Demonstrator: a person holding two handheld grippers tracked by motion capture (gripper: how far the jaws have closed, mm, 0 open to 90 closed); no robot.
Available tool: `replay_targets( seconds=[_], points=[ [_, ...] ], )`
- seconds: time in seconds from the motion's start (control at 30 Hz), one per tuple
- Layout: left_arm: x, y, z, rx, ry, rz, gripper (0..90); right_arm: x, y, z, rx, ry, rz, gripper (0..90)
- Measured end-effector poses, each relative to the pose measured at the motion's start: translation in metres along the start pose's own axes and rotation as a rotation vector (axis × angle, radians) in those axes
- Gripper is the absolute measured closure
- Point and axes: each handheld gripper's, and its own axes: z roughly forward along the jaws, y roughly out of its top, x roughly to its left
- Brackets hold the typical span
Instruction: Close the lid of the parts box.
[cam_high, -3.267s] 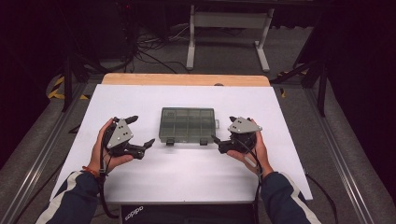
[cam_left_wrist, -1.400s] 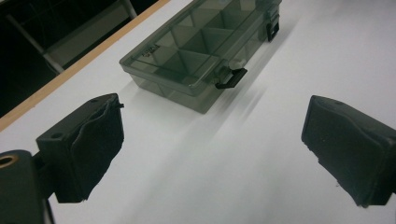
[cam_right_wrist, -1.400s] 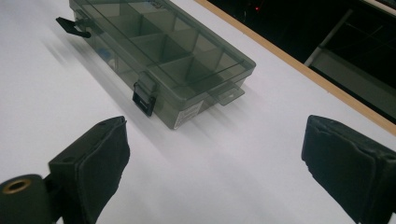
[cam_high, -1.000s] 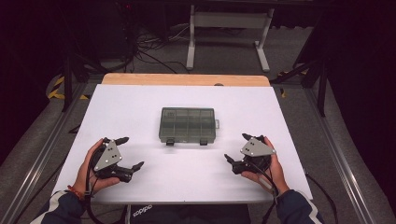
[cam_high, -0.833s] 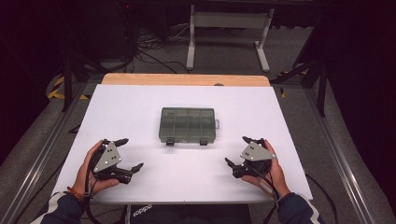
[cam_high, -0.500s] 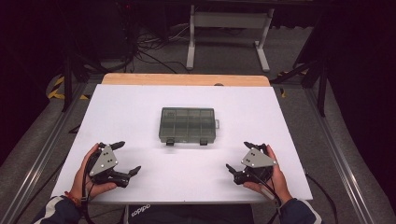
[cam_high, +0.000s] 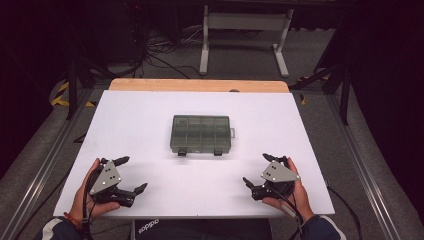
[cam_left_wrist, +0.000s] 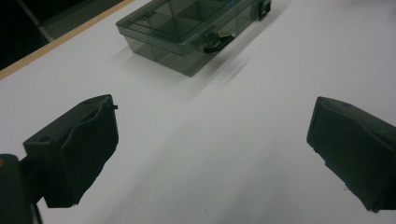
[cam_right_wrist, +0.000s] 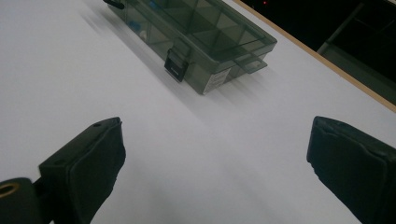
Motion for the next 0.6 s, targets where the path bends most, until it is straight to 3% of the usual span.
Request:
replay_targets(
  seconds=[0.6],
  points=[
    [0.0011, 0.0016, 0.0017, -0.004, -0.001, 0.013, 2.5, -0.0003, 0.0033, -0.0003, -0.012, -0.014, -0.003, 5.0]
  ],
)
